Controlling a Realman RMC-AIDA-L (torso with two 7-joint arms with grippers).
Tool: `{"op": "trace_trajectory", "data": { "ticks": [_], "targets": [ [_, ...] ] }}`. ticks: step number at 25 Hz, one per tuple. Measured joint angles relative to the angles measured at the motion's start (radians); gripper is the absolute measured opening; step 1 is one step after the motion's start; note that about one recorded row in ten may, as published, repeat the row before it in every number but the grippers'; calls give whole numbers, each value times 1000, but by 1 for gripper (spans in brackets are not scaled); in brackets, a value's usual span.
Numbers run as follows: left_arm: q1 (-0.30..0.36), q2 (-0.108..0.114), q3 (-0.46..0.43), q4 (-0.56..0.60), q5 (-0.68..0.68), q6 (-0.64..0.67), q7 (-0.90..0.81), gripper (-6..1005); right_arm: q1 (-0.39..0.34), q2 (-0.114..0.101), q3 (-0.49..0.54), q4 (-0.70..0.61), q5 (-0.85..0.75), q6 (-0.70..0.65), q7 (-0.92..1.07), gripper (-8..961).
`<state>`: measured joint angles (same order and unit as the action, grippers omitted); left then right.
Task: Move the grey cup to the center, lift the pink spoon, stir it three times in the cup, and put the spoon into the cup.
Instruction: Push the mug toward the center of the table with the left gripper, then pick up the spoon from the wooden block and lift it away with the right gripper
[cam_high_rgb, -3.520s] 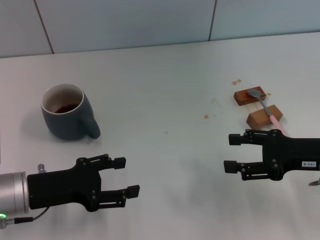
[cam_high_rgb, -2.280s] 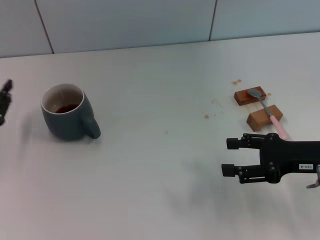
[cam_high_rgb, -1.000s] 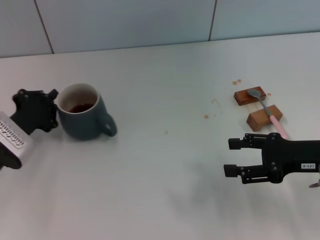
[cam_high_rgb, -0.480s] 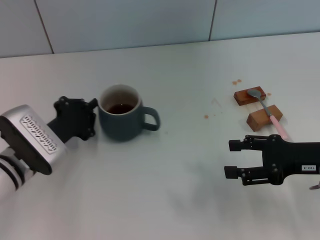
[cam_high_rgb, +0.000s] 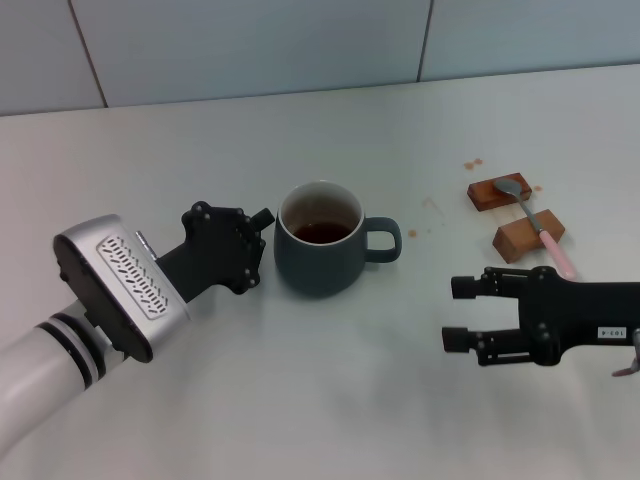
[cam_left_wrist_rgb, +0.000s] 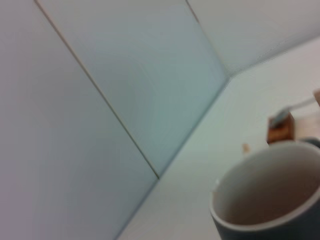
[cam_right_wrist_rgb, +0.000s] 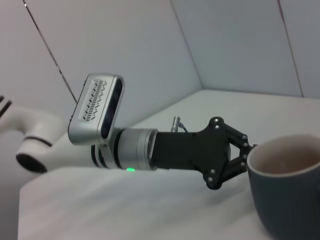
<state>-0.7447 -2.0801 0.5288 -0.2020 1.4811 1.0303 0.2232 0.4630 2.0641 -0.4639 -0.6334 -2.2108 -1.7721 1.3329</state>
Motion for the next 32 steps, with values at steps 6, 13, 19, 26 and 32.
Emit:
{"op": "trace_trajectory", "data": {
  "ticks": [6, 13, 19, 26, 32],
  "targets": [
    [25, 1, -79, -10, 22, 64, -41, -1, -36, 1, 34, 17, 147, 0, 79, 806],
    [190, 11, 165, 330, 24, 321, -689, -1, -120, -44, 221, 238, 439, -5, 309, 805],
    [295, 11, 407, 618, 25, 294, -978, 217, -239, -59, 454, 446, 538, 103, 619, 804],
    [300, 14, 461, 659, 25, 240, -1019, 469, -310, -6, 497, 461, 534, 258, 775, 803],
    [299, 16, 471, 667, 25, 224, -1023, 598, -297, 1, 486, 473, 492, 283, 776, 803]
  ]
}}
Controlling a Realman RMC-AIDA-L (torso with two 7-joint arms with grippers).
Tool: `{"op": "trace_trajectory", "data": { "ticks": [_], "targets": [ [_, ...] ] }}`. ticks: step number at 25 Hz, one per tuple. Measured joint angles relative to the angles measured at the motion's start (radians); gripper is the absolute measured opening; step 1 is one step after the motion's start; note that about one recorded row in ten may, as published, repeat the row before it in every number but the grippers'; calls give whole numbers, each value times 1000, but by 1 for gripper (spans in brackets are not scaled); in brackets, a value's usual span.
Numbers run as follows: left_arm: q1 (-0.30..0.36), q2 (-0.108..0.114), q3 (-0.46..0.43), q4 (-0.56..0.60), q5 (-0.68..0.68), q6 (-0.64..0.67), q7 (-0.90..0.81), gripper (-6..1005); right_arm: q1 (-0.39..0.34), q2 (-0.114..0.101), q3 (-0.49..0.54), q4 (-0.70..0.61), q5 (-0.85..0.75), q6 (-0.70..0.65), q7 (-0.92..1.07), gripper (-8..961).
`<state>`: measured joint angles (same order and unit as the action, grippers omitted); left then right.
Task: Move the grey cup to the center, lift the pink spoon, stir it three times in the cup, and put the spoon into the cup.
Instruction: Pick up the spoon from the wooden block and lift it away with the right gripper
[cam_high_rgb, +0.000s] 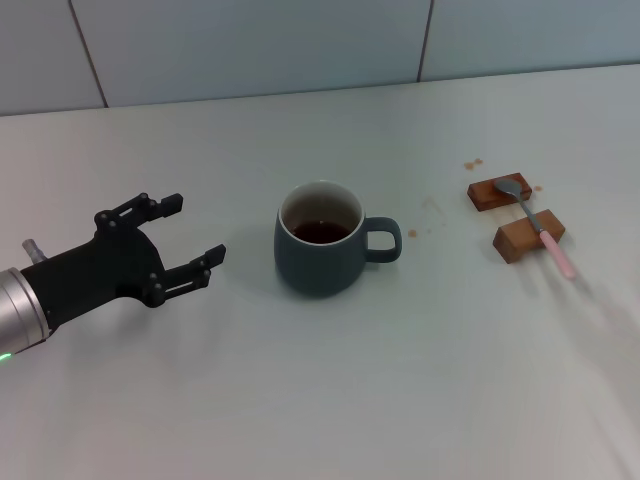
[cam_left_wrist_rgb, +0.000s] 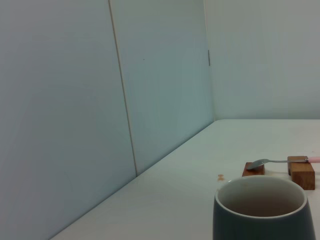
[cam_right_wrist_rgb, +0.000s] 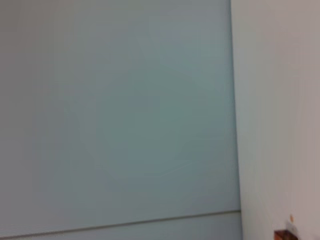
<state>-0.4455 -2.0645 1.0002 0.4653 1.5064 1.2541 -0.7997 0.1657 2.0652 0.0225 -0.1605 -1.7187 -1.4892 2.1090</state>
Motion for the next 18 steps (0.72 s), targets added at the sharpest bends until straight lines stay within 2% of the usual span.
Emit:
{"op": "trace_trajectory", "data": {
  "ticks": [6, 12, 18],
  "targets": [
    [9, 1, 3, 9, 0, 11, -1, 790, 14, 10, -26, 5, -6, 28, -3, 802],
    [10, 1, 23, 13, 0, 21, -16, 854, 19, 11, -51, 16, -9, 46, -2, 801],
    [10, 3, 29, 14, 0, 23, -29, 855, 31, 11, -69, 36, -17, 67, 0, 800]
  ]
}}
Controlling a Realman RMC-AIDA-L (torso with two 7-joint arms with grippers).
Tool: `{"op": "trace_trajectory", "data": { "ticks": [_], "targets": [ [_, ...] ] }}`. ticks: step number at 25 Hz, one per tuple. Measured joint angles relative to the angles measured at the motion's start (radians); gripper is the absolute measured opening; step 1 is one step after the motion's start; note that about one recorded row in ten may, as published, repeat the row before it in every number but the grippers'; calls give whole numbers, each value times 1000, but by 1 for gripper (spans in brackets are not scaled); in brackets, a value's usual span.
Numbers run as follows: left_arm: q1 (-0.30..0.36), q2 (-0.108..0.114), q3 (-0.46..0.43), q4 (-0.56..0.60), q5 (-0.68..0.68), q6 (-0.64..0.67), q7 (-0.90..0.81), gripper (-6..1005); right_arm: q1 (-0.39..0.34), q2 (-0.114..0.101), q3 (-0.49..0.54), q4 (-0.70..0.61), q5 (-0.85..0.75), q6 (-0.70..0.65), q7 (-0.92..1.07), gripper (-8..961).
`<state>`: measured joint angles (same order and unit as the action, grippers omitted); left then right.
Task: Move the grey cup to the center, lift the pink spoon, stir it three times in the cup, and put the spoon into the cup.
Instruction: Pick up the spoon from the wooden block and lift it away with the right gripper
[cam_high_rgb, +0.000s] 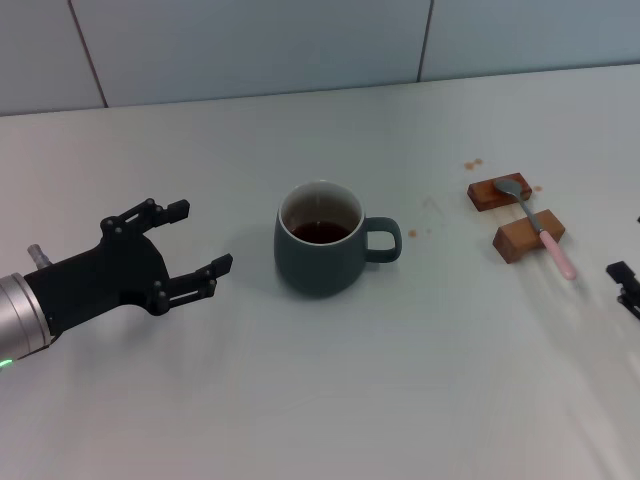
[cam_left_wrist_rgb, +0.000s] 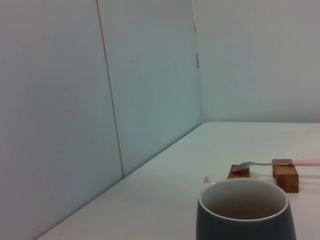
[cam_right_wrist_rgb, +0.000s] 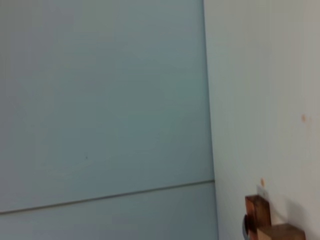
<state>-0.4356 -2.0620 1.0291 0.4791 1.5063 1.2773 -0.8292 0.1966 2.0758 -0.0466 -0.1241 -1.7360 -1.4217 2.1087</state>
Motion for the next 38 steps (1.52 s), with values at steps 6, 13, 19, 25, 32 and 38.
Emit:
{"op": "trace_trajectory", "data": {
  "ticks": [6, 13, 19, 25, 32, 38],
  "targets": [
    [2, 2, 16, 14, 0, 1, -24, 853, 10, 0, -6, 25, -1, 31, -2, 799],
    [2, 2, 22, 16, 0, 2, -25, 851, 26, 1, -19, 48, -2, 63, -6, 799],
    [4, 2, 25, 24, 0, 4, -25, 851, 41, 2, -32, 66, -2, 84, -9, 798],
    [6, 2, 25, 24, 0, 7, -25, 851, 52, 3, -44, 70, -2, 102, -12, 797],
    [6, 2, 25, 24, 0, 10, -25, 850, 63, 4, -44, 71, -2, 109, -20, 796],
    [6, 2, 25, 24, 0, 14, -25, 850, 64, 4, -43, 74, -2, 111, -15, 795]
  ]
}}
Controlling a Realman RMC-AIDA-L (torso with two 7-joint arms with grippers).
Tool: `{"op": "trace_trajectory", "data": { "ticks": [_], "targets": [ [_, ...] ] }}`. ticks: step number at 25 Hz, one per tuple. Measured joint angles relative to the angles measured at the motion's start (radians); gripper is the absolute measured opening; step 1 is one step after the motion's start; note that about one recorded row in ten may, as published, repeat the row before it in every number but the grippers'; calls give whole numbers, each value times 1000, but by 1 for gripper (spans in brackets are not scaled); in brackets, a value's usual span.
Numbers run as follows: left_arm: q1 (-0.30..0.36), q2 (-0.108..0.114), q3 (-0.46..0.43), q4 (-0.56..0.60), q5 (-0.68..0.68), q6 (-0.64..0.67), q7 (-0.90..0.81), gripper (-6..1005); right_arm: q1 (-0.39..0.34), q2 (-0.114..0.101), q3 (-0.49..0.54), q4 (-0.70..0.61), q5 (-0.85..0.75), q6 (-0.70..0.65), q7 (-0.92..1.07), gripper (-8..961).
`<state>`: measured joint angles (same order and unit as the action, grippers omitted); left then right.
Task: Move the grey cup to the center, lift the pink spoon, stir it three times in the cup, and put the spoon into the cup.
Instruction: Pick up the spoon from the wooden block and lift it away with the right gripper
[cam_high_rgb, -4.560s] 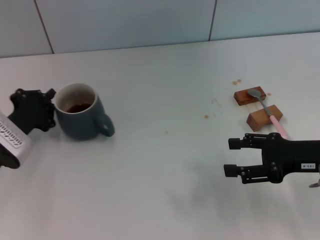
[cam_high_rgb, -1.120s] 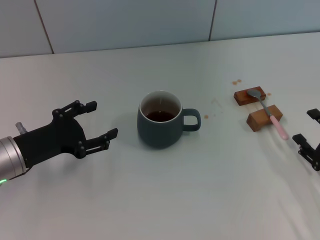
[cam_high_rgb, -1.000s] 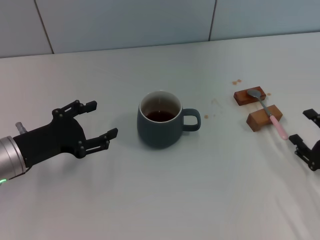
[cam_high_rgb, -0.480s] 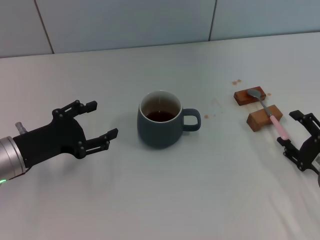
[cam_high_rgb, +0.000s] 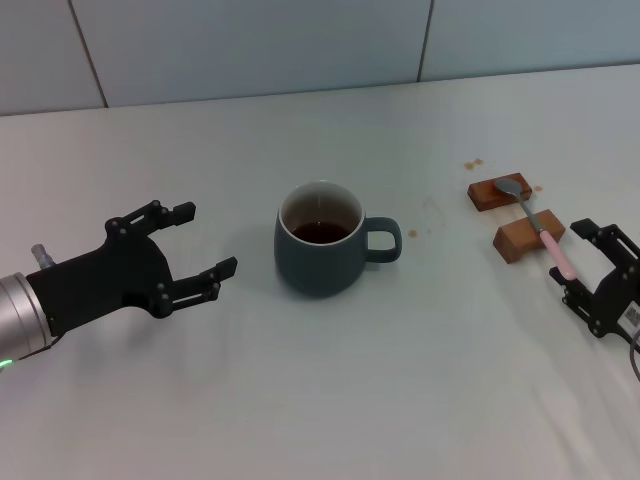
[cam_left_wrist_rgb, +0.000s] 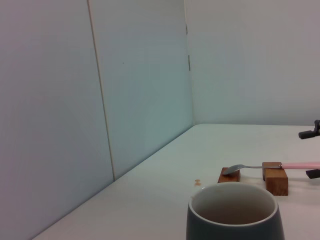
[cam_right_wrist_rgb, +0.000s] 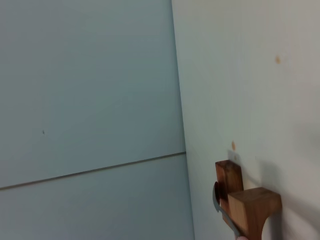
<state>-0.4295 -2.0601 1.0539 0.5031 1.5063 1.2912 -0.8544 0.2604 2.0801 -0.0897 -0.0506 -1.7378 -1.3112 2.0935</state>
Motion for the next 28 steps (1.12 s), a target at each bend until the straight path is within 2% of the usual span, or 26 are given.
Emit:
{"op": "trace_trajectory", "data": {
  "ticks": [3, 10, 12, 23, 28],
  "targets": [
    [1, 0, 0, 0, 0, 2, 0, 850, -3, 0, 2, 0, 1, 4, 1, 795],
    [2, 0, 0, 1, 0, 2, 0, 851, 2, 0, -1, 0, 2, 13, 1, 588],
    [2, 0, 0, 1, 0, 2, 0, 851, 2, 0, -1, 1, 2, 16, 0, 419],
    [3, 0, -1, 2, 0, 4, 6, 851, 9, 0, -32, 1, 1, 25, -9, 411],
    [6, 0, -6, 3, 0, 8, 9, 851, 6, -2, -54, -10, 3, 15, -68, 305]
  ]
}}
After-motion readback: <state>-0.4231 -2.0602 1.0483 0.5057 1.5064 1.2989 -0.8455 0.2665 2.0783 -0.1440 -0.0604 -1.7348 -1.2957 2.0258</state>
